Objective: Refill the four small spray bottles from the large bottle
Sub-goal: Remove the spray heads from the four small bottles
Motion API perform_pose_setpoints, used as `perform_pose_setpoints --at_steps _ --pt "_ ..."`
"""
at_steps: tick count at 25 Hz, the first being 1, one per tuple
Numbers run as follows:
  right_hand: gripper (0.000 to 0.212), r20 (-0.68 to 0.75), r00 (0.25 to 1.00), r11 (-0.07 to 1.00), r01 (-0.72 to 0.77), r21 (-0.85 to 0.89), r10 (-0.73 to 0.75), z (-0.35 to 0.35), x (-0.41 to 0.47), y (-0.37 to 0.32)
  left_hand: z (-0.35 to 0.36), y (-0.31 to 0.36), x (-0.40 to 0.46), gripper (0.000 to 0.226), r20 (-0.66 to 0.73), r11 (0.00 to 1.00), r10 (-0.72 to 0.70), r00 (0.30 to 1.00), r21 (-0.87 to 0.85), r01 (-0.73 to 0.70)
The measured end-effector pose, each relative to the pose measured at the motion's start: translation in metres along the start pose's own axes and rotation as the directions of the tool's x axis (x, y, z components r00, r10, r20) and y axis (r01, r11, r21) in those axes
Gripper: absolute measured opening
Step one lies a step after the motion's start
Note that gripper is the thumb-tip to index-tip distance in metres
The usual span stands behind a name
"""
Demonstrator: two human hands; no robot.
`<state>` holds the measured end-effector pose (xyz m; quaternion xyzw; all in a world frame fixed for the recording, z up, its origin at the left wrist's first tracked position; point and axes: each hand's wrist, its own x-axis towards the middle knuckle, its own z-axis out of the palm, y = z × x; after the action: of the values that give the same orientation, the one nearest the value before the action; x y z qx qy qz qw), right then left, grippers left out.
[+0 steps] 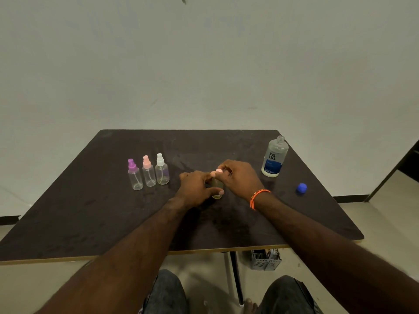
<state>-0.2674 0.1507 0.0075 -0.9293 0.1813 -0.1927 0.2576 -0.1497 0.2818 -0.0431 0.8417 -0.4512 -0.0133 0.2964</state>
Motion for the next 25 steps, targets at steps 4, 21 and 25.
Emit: perform_pose_setpoints --at_steps 4,21,25 --pt "0.02 0.072 0.997 0.995 0.037 -0.093 -0.031 -0.002 0.012 -0.009 0.003 -0.004 0.002 0.044 0.003 1.0 -0.023 1.0 0.009 0.023" --pt "0.045 0.355 0.933 0.964 0.151 -0.22 -0.065 -0.012 0.012 -0.037 0.009 -0.008 0.001 0.03 -0.011 0.996 -0.073 0.997 -0.061 0.072" --pt "0.031 0.157 0.988 0.957 0.041 -0.286 0.005 -0.008 0.014 -0.028 0.007 -0.003 0.0 0.03 -0.003 0.996 -0.078 0.997 -0.031 0.078"
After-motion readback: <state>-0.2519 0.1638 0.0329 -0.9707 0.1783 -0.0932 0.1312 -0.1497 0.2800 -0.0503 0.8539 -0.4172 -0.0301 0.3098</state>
